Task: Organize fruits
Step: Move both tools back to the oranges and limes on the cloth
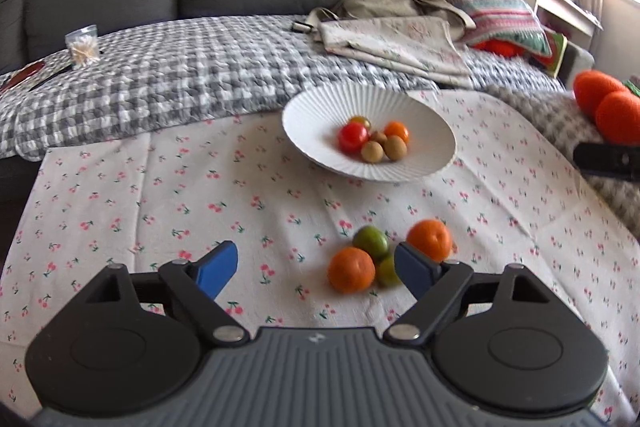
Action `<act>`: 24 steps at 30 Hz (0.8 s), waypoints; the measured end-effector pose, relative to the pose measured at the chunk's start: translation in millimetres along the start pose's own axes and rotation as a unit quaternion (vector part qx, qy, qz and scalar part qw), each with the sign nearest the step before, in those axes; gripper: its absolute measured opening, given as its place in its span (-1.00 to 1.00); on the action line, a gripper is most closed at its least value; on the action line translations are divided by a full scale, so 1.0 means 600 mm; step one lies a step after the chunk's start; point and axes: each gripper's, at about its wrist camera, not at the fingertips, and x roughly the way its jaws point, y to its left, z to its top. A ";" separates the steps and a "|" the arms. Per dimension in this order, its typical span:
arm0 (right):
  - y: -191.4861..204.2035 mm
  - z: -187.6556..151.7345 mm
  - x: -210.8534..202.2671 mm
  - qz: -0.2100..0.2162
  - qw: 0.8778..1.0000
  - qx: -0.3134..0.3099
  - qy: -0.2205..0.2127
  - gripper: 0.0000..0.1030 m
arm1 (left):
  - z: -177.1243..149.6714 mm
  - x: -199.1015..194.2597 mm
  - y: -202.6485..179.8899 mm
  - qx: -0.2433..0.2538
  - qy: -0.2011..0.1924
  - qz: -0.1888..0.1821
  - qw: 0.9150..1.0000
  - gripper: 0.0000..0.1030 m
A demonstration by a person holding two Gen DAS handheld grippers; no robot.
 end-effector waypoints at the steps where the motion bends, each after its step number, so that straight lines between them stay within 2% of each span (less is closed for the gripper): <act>1: 0.000 -0.001 0.000 0.001 1.000 0.000 0.000 0.58 | -0.001 0.002 -0.002 -0.001 0.001 -0.004 1.000 0.66; 5: 0.004 -0.008 0.001 0.005 1.000 -0.004 0.006 0.58 | -0.006 0.019 -0.011 -0.012 0.012 -0.020 1.000 0.64; 8: 0.007 -0.012 0.008 0.003 1.000 -0.009 0.013 0.58 | -0.014 0.042 -0.018 -0.006 0.025 -0.015 1.000 0.60; 12: 0.007 -0.020 0.022 -0.004 1.000 -0.011 0.026 0.58 | -0.021 0.067 -0.017 -0.010 0.038 -0.010 0.999 0.39; 17: 0.007 -0.032 0.041 -0.011 0.999 -0.015 0.045 0.58 | -0.018 0.081 -0.012 -0.027 0.033 -0.021 0.999 0.24; 19: 0.007 -0.035 0.047 -0.012 0.999 -0.017 0.049 0.58 | -0.017 0.091 -0.013 -0.029 0.037 -0.023 0.999 0.14; 21: 0.009 -0.038 0.054 -0.014 0.998 -0.020 0.054 0.58 | -0.020 0.100 -0.014 -0.028 0.047 -0.022 0.998 -0.08; 24: 0.008 -0.039 0.060 -0.018 0.998 -0.021 0.057 0.58 | -0.022 0.110 -0.011 -0.039 0.055 -0.032 0.997 -0.20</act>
